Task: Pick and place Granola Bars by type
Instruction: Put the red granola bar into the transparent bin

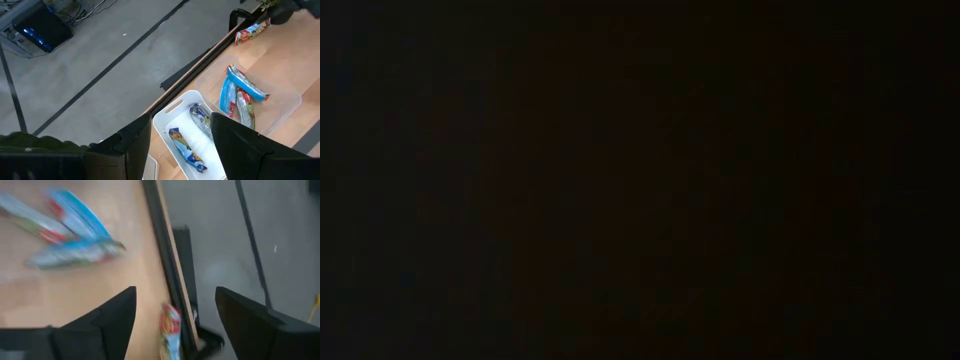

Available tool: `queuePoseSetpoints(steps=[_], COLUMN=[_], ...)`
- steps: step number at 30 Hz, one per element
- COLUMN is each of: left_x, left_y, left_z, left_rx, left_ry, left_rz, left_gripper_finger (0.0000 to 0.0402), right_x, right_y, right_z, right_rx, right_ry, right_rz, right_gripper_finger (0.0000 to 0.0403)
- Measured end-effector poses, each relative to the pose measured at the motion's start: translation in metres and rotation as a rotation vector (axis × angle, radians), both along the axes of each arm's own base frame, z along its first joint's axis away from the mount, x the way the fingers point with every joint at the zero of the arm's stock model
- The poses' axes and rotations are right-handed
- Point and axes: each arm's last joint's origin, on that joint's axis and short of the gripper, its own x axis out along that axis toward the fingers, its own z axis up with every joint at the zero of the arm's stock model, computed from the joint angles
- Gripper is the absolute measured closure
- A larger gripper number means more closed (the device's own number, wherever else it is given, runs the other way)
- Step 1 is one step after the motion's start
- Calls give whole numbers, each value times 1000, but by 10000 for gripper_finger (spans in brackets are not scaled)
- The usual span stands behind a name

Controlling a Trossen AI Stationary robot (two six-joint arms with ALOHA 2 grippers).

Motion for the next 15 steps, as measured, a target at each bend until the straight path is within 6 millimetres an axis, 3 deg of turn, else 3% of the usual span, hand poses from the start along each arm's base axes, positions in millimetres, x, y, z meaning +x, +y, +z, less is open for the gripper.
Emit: queuePoseSetpoints(steps=[7,15], left_x=[0,0], left_y=[0,0], left_z=[0,0], left_rx=[4,6], left_ry=[1,2], left_rz=[3,5], left_gripper_finger=[203,203], right_x=[-30,-23], right_y=[-42,-59], right_z=[-20,-63], right_rx=[-18,56], right_ry=[56,165], right_rz=[-208,-267], right_gripper_finger=[134,134])
